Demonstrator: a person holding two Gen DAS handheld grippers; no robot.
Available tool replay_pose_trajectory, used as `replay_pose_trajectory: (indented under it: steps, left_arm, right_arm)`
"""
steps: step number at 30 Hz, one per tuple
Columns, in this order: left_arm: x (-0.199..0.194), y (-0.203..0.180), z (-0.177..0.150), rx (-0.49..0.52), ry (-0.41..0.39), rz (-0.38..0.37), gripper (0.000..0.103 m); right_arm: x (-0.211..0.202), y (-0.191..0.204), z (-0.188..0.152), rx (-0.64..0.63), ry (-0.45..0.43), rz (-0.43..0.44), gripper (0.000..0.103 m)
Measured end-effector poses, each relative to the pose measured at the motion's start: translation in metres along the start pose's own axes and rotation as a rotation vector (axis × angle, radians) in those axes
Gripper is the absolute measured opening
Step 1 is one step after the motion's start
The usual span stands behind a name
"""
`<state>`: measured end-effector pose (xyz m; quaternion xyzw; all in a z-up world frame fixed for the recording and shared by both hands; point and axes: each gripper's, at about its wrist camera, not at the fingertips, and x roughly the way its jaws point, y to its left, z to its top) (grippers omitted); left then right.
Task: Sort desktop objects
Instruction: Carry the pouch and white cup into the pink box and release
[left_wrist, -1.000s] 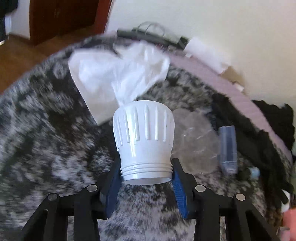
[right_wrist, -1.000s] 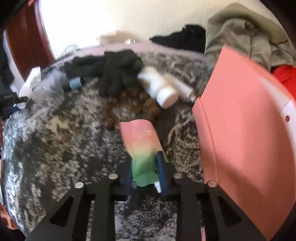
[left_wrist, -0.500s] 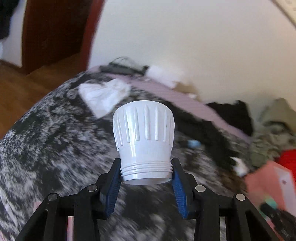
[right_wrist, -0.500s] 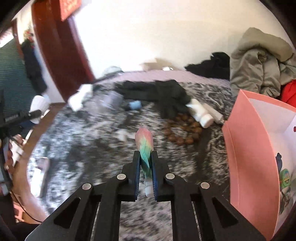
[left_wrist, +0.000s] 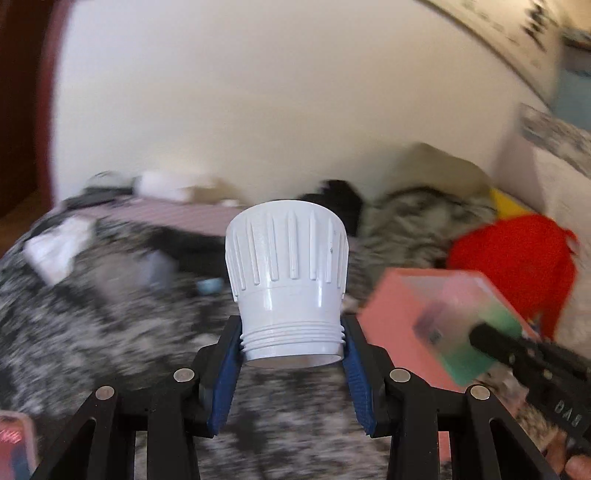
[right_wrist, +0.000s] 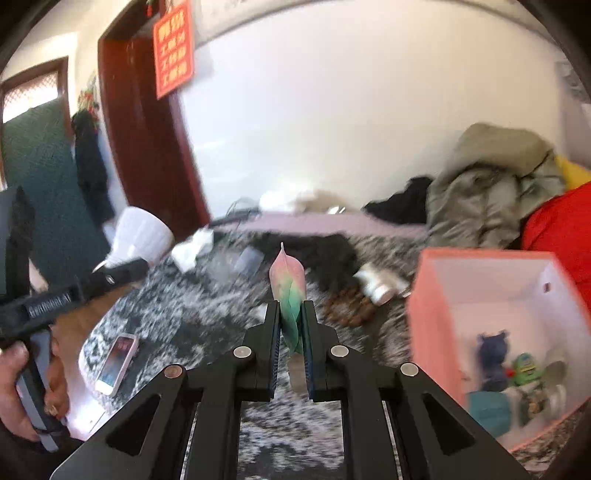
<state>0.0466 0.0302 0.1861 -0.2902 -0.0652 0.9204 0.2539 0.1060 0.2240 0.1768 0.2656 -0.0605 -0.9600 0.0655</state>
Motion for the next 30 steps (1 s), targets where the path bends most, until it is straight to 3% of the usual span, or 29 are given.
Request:
replay_pose_trajectory:
  steps: [8, 13, 17, 21, 23, 24, 25, 26, 27, 28, 30]
  left_arm:
    - [0.048, -0.108, -0.008, 0.142, 0.052, -0.137, 0.045]
    - [0.073, -0.171, -0.009, 0.213, 0.074, -0.212, 0.045]
    - [0.106, -0.223, -0.014, 0.265, 0.112, -0.267, 0.045]
    - [0.14, -0.255, -0.025, 0.3, 0.163, -0.287, 0.045]
    - [0.156, -0.263, -0.029, 0.322, 0.203, -0.284, 0.068]
    - [0.161, -0.263, -0.03, 0.326, 0.213, -0.277, 0.087]
    - [0.162, -0.261, -0.03, 0.325, 0.206, -0.265, 0.095]
    - [0.163, -0.259, -0.03, 0.324, 0.199, -0.253, 0.095]
    - [0.165, -0.256, -0.03, 0.323, 0.193, -0.241, 0.095]
    - [0.165, -0.248, -0.027, 0.309, 0.193, -0.228, 0.095]
    - [0.165, -0.234, -0.023, 0.28, 0.197, -0.213, 0.095]
  right_arm:
    - [-0.064, -0.063, 0.005, 0.083, -0.104, -0.119, 0.011]
    - [-0.101, -0.105, 0.001, 0.128, -0.156, -0.27, 0.011]
    - [-0.113, -0.155, -0.007, 0.201, -0.155, -0.374, 0.012]
    - [-0.107, -0.196, -0.013, 0.287, -0.138, -0.377, 0.012]
    - [-0.1, -0.207, -0.014, 0.311, -0.135, -0.363, 0.012]
    - [-0.096, -0.212, -0.015, 0.323, -0.133, -0.356, 0.018]
    - [-0.092, -0.218, -0.015, 0.336, -0.132, -0.349, 0.022]
    - [-0.089, -0.224, -0.016, 0.348, -0.13, -0.342, 0.031]
    - [-0.085, -0.229, -0.016, 0.36, -0.128, -0.335, 0.059]
    - [-0.081, -0.235, -0.017, 0.372, -0.127, -0.328, 0.076]
    - [-0.074, -0.246, -0.018, 0.396, -0.124, -0.314, 0.077]
